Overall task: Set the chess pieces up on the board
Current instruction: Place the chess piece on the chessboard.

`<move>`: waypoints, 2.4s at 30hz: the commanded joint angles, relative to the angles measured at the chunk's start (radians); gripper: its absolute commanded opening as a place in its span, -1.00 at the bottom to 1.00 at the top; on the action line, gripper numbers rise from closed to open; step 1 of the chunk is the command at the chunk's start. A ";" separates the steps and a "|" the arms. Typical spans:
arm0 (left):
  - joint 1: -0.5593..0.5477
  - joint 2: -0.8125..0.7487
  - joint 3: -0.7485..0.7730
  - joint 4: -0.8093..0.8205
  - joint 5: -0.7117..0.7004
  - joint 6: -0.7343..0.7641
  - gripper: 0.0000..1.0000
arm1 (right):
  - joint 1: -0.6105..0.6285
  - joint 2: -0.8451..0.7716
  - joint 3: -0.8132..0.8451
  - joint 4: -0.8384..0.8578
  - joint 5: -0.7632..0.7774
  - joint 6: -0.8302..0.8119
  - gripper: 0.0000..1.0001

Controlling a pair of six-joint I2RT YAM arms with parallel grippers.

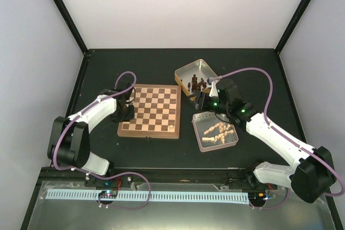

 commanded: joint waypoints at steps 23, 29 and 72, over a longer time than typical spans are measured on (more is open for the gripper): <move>-0.106 -0.005 0.021 -0.119 0.135 0.018 -0.85 | -0.004 0.016 -0.009 0.016 -0.001 -0.004 0.29; -0.113 -0.009 0.011 -0.124 0.119 0.008 -0.83 | -0.004 0.019 -0.012 0.017 -0.004 -0.004 0.29; -0.164 0.028 0.056 -0.088 0.174 0.020 -0.24 | -0.004 0.002 -0.025 0.002 0.015 -0.008 0.29</move>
